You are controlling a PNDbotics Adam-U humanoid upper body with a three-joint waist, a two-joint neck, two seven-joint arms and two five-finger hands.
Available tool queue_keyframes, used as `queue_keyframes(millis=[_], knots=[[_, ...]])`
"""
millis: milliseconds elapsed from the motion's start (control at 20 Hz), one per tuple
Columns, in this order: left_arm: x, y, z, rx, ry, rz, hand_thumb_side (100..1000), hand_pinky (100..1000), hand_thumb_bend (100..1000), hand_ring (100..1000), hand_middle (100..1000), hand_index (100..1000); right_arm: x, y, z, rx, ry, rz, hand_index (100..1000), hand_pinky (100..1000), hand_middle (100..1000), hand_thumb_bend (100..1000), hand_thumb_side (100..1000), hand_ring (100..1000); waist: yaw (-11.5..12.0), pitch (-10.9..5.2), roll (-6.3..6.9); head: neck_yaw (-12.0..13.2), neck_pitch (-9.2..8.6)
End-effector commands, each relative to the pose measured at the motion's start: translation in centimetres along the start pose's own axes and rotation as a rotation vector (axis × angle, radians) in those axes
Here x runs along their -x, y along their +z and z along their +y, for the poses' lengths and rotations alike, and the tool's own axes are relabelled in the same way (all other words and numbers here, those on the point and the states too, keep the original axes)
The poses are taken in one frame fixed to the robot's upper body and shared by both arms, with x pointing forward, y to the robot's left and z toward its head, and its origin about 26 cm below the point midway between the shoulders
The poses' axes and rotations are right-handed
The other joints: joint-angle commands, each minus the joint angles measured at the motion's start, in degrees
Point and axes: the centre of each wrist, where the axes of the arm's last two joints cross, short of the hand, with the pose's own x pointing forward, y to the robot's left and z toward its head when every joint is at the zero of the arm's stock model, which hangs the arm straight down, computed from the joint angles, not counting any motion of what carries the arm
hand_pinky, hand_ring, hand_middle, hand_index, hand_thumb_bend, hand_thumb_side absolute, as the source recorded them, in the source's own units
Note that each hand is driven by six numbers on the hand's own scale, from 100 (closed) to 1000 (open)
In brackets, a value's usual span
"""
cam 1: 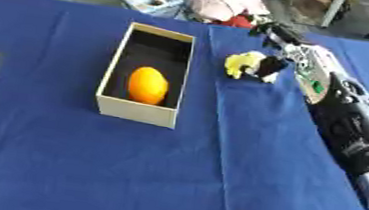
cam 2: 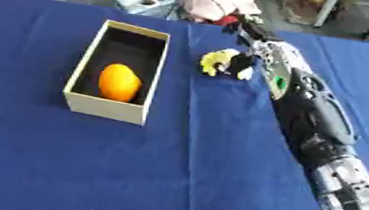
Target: Pick up objects on the table and place them in the box.
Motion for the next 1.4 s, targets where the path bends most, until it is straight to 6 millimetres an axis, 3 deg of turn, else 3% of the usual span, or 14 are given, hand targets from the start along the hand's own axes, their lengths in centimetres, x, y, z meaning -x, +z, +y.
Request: queue_keyframes(millis=[50, 250, 400, 550, 750, 1050, 1400], knots=[[-0.9, -0.5, 0.7, -0.002, -0.016, -0.035, 115, 545, 437, 571, 604, 801, 0.5, 0.0, -0.8, 0.011, 0.004, 0.035, 874, 707, 823, 460, 212, 724, 0.2, -0.73, 0.23, -0.2, -0.86], [-0.9, -0.5, 0.7, -0.003, -0.016, -0.035, 115, 545, 437, 571, 604, 801, 0.9, 0.1, 0.0, 0.006, 0.008, 0.081, 846, 698, 779, 431, 181, 706, 0.5, -0.68, 0.26, -0.3, -0.98], [-0.9, -0.5, 0.7, -0.003, -0.015, -0.036, 115, 545, 436, 572, 604, 801, 1.0, 0.1, 0.3, 0.027, 0.027, 0.105, 766, 679, 656, 394, 143, 659, 0.6, -0.65, 0.26, -0.4, -1.1], [-0.9, -0.5, 0.6, -0.003, -0.014, -0.035, 115, 545, 435, 572, 604, 801, 0.9, 0.1, 0.3, 0.081, 0.06, 0.116, 618, 642, 483, 339, 100, 598, 0.7, -0.63, 0.26, -0.5, -1.15], [-0.9, -0.5, 0.7, -0.004, -0.014, -0.036, 115, 545, 435, 572, 604, 801, 0.7, 0.1, -0.1, 0.188, 0.085, 0.107, 454, 593, 327, 289, 100, 532, 0.7, -0.63, 0.22, -0.4, -1.18], [-0.9, -0.5, 0.7, -0.004, -0.016, -0.036, 114, 545, 434, 572, 604, 801, -1.4, 0.1, -3.5, 0.33, 0.107, -0.027, 427, 577, 298, 279, 100, 516, 0.5, -0.76, -0.04, -0.5, -1.24], [-0.9, -0.5, 0.6, 0.0, -0.015, -0.036, 114, 545, 432, 572, 604, 801, -7.5, -0.1, -7.1, 0.4, 0.133, -0.267, 431, 582, 302, 280, 100, 518, 0.7, -1.1, -0.28, -0.8, -1.31]])
